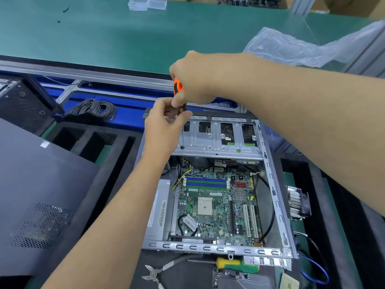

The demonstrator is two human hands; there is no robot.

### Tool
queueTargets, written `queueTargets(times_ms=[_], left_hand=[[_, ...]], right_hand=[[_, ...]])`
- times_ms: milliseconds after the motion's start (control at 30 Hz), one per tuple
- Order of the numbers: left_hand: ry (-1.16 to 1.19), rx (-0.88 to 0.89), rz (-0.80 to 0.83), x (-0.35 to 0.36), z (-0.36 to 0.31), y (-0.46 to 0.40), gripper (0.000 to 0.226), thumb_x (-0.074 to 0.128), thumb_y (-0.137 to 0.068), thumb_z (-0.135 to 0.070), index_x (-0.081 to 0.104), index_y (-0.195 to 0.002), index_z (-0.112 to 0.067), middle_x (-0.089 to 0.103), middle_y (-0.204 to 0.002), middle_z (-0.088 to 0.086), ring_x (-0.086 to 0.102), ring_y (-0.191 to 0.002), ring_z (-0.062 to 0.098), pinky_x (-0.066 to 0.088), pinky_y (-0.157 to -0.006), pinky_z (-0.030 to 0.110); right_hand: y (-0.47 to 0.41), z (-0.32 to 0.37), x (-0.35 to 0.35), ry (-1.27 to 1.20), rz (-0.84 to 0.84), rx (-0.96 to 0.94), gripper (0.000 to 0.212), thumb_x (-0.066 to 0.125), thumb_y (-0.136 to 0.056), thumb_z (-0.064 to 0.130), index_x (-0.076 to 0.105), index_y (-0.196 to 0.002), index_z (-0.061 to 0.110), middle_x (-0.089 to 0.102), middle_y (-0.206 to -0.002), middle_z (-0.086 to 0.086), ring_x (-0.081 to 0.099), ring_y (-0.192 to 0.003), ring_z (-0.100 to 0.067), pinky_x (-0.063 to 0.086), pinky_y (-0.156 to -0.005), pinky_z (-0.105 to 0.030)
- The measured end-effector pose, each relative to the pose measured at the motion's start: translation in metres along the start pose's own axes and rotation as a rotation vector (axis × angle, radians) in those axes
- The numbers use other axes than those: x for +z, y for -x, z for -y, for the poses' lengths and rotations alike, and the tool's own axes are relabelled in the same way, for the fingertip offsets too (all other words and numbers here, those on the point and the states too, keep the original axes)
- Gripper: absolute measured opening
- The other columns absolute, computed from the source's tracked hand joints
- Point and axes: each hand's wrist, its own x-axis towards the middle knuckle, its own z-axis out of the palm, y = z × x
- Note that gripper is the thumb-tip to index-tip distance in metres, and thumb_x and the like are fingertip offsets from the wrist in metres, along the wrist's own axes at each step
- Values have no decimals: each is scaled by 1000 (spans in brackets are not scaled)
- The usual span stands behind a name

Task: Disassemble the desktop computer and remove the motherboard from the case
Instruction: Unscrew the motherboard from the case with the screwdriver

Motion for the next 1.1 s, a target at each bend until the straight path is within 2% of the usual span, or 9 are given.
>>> queueTargets(times_ms=[133,300,433,567,700,867,933,1000,1100], left_hand=[[-38,29,67,-1,5,3,19,61,-94,-23,62,-113,-24,66,-103,-7,53,-74,3,39,-68,14],[-1,18,43,1,0,3,18,62,-93,-20,57,-102,-35,65,-96,-17,58,-86,-3,41,-72,9],[0,14,11,1,-3,4,32,70,-87,-24,50,-94,-48,59,-91,-15,50,-76,-1,40,-69,10],[-7,-5,-26,2,-4,2,30,76,-82,-27,55,-100,-37,58,-94,-6,51,-82,6,42,-70,12],[-52,-15,24,1,5,2,19,67,-90,-28,62,-108,-23,64,-101,-4,51,-75,9,39,-70,19],[0,3,15,1,4,5,16,65,-91,-20,63,-107,-24,69,-97,-14,61,-90,1,44,-75,12],[-8,-7,-7,4,1,4,18,71,-86,-25,59,-98,-31,65,-92,-14,58,-85,2,41,-71,11],[8,-14,-28,6,-1,3,30,76,-82,-26,53,-95,-40,60,-91,-11,55,-81,4,41,-70,10],[5,-52,-61,9,-3,1,35,79,-78,-29,51,-99,-33,56,-90,-11,54,-80,4,40,-70,9]], right_hand=[[3,3,-7,29,33,-68,40,66,-90,45,56,-120,19,54,-110,-9,59,-97,-32,45,-68,-37],[4,2,-8,-24,33,-127,29,67,-89,27,61,-116,22,53,-95,-3,58,-103,-30,42,-65,-35],[2,3,-3,-85,9,-18,50,55,-85,65,53,-101,18,41,-83,-2,58,-79,-29,49,-66,-39],[-1,4,3,-66,-92,3,43,55,-93,53,50,-78,12,35,-76,-4,44,-59,-23,32,-50,-30],[0,5,-4,-53,4,-61,37,63,-90,48,58,-110,18,47,-89,-5,60,-89,-32,45,-64,-37],[6,0,-9,-81,27,-146,17,63,-88,21,54,-100,30,44,-84,5,60,-97,-29,49,-71,-39],[5,1,-9,-86,27,-120,20,62,-87,37,53,-103,30,49,-94,2,60,-93,-28,48,-72,-38],[5,1,-6,-87,4,-43,47,55,-84,64,50,-104,22,43,-92,-2,56,-80,-28,47,-68,-39],[3,2,0,-82,-68,16,58,47,-88,70,44,-73,14,32,-76,-4,41,-61,-23,32,-53,-32]])
